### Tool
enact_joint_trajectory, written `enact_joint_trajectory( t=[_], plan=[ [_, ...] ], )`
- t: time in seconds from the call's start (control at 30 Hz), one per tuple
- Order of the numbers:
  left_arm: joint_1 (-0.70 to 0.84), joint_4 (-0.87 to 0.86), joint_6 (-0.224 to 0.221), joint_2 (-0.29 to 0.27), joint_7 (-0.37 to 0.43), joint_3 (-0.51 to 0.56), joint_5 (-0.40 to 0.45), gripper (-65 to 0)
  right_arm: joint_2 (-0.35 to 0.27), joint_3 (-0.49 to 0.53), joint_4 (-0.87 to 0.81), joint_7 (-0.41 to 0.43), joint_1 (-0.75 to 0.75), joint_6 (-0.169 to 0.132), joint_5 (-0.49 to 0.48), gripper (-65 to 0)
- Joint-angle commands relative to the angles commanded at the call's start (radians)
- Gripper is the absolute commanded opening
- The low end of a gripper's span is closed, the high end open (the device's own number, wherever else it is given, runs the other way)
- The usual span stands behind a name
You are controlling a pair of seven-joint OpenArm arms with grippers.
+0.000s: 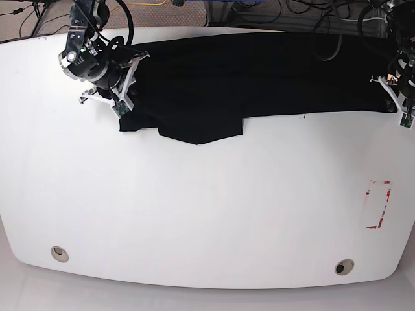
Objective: Layout the t-shirt on the table in an organized manner, then fold the t-shirt properly
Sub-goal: 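Lift the gripped shirt edge with both grippers and fold it over the shirt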
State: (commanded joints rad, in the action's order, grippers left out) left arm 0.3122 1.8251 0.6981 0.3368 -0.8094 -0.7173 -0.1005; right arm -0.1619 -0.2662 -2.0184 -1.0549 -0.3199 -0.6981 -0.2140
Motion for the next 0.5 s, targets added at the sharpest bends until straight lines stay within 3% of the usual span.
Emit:
enact_joint_trajectory(
  t=[0.2, 0.4, 0.5],
  plan=[
    [0.012, 0.005, 0.000, 0.003, -0.077, -0.003, -0.008, -28.8, 0.000, 0.000, 0.000, 0.000, 0.005, 0.000, 0.000, -56.4],
    [0.012, 0.083, 0.000, 0.005, -0.155, -0.005, -0.012, -28.3, 0.020, -0.008, -0.002, 0.000, 0.023, 0.000, 0.000, -56.4],
    [0.017, 0.120, 0.000, 0.000, -0.193, -0.025, -0.052, -28.3, 0.026, -0.063, -0.006, 0.003, 0.037, 0.000, 0.006, -56.4]
  ],
)
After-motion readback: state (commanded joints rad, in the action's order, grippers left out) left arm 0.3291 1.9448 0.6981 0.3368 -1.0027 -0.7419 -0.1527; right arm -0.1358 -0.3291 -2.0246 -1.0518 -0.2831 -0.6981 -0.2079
